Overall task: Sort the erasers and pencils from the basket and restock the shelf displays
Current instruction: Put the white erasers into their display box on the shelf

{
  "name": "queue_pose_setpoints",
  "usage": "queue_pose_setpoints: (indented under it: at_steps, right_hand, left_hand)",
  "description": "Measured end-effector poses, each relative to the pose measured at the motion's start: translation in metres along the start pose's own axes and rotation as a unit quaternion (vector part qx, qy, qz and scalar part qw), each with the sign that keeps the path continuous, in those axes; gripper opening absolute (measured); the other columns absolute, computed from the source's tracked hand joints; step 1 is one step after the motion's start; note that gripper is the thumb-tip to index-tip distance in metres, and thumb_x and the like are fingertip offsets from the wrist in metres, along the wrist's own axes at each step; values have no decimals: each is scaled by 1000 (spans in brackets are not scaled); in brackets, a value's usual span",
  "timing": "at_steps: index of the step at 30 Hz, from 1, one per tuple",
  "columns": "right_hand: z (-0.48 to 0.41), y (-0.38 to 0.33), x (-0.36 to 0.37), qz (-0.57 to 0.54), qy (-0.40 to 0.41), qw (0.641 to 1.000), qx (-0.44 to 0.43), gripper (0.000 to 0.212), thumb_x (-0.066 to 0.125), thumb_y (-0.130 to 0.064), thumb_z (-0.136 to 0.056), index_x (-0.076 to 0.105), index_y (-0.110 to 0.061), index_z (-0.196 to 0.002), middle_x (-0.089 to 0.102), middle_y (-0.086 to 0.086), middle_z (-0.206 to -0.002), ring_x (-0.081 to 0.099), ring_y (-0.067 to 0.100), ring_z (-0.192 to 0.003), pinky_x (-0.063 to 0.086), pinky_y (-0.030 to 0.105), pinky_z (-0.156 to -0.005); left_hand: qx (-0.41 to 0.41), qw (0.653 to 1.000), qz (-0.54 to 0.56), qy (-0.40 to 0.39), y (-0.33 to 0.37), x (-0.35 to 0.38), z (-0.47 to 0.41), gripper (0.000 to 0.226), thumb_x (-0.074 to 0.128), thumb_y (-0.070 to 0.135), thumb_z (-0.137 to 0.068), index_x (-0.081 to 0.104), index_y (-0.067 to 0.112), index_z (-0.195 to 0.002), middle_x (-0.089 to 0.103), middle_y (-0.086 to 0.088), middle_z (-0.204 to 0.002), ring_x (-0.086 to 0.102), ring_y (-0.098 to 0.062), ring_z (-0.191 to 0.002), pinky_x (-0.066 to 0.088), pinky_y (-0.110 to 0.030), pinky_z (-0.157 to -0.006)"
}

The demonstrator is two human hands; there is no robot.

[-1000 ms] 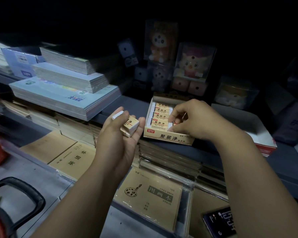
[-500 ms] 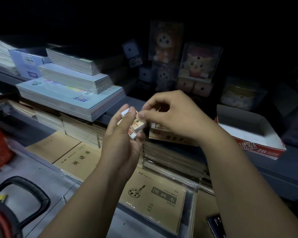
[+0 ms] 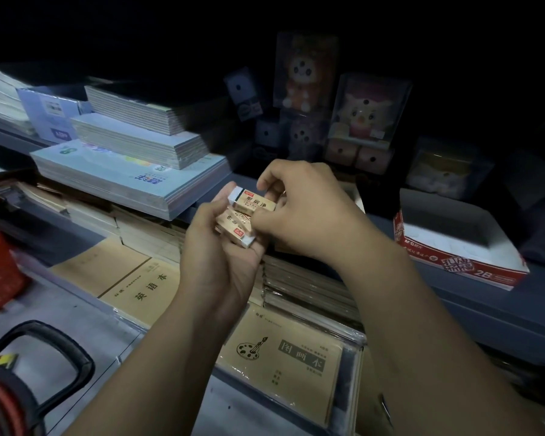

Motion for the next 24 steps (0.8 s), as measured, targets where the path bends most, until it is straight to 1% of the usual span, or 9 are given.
queue_pose_setpoints:
  at_steps: [2,4,6,10,12,15,18,22,24]
  right_hand:
    - [1,6,-6,-14,18,1000,18,29,80,-31,-69,69,-27,-95,69,-7,-88,64,8,-75,57,29,-68]
    - [2,13,-16,-46,23,998,35,19,79,-29,-70,73,-24,-88,71,-6,-80,66,7,-73,57,29,-66]
    - [5,21,-29,-87,10,995,49,9,78,-26,-74,75,-22,-82,72,-5,-74,66,6,-69,56,29,-63]
    - [12,38,-47,-96,-41,991,80,8,73,-23,-81,79,-18,-80,75,2,-77,72,19,-74,60,41,-70]
    - [15,43,-48,-101,-73,988,94,11,71,-20,-82,79,-14,-78,75,8,-76,66,23,-67,56,44,-67]
    - [18,48,-44,-90,-123,982,115,15,70,-18,-84,79,-9,-76,64,7,-65,52,15,-61,45,35,-61]
    - [18,48,-43,-82,-132,980,126,11,74,-20,-82,81,-15,-76,72,11,-73,55,12,-65,47,31,-65]
    - [17,47,-43,-86,-144,977,129,6,77,-11,-81,81,-14,-78,74,16,-77,56,17,-65,47,33,-64]
    - [17,48,-44,-80,-147,977,133,8,79,-8,-80,82,-16,-80,76,14,-81,59,15,-67,50,28,-63]
  left_hand:
    - [-1,1000,2,12,1,-1,-1,40,45,3,-97,62,10,-132,68,-27,-123,71,-33,-106,57,-38,-92]
    - [-2,999,-17,30,0,-3,0,41,47,-3,-95,67,14,-127,66,-29,-122,72,-30,-90,59,-27,-69]
    - [-6,998,-35,47,-2,-4,2,39,51,-4,-95,70,16,-122,63,-30,-122,69,-29,-84,57,-25,-62]
    - [-22,997,-48,60,-6,-7,4,35,52,-4,-96,73,15,-117,58,-29,-128,65,-32,-98,58,-26,-63]
    - [-27,996,-54,61,-7,-7,4,35,52,-4,-96,74,15,-116,56,-28,-130,65,-32,-100,58,-26,-64]
    - [-31,996,-62,61,-9,-6,4,35,52,-3,-96,74,16,-116,54,-27,-132,65,-31,-100,58,-25,-64]
    - [-31,995,-66,61,-9,-4,5,36,52,-4,-95,74,16,-116,53,-27,-133,66,-31,-98,57,-24,-64]
    - [-31,995,-76,59,-9,-4,6,36,52,-3,-95,75,16,-115,55,-27,-132,67,-29,-93,58,-24,-65]
    - [-31,995,-81,59,-9,-4,6,36,53,-3,-94,75,16,-114,55,-26,-132,67,-29,-93,58,-25,-65]
Point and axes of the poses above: each hand's wrist, its own z-axis away from the middle knuckle, its own x-axis out of the palm, y = z × x, the point moved 3 cm from there along -z, towards the middle knuckle
